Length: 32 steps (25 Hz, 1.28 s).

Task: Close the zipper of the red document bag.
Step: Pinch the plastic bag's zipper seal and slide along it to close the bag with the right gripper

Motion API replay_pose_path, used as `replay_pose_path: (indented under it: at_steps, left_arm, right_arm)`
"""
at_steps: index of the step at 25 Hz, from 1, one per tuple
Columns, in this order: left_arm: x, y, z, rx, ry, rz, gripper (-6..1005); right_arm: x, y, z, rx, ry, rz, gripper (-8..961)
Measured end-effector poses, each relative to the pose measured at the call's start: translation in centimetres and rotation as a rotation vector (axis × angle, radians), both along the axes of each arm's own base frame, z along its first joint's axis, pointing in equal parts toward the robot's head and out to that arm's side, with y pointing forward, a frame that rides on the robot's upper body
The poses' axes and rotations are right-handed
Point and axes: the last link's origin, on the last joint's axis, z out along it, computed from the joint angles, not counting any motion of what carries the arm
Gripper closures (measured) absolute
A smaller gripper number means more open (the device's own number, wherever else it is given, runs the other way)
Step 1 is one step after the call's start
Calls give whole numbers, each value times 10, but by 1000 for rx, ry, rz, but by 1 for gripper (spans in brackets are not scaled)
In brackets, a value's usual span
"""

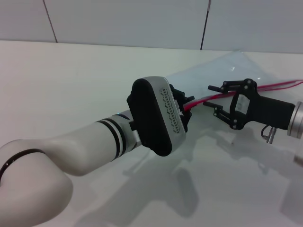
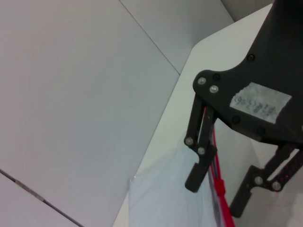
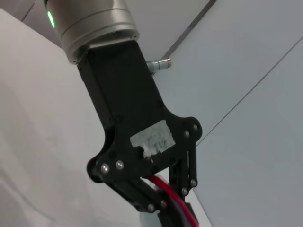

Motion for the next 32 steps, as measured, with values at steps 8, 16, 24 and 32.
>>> replay_pose_path:
  at_steps: [8, 16, 24, 32]
  left_arm:
    - [0, -1, 0, -4, 4, 0, 940]
    - [-2, -1, -1, -11, 12, 6, 939]
    - [-2, -1, -1, -10, 12, 6, 939]
    - [-1, -1, -1, -10, 12, 4, 938]
  right_arm:
    - [1, 2, -2, -2, -31, 1, 649]
    - [1, 3, 1, 5, -34, 8, 694]
    - [1, 2, 0, -6, -43, 18, 745]
    - [1, 1, -3, -25, -67, 33, 780]
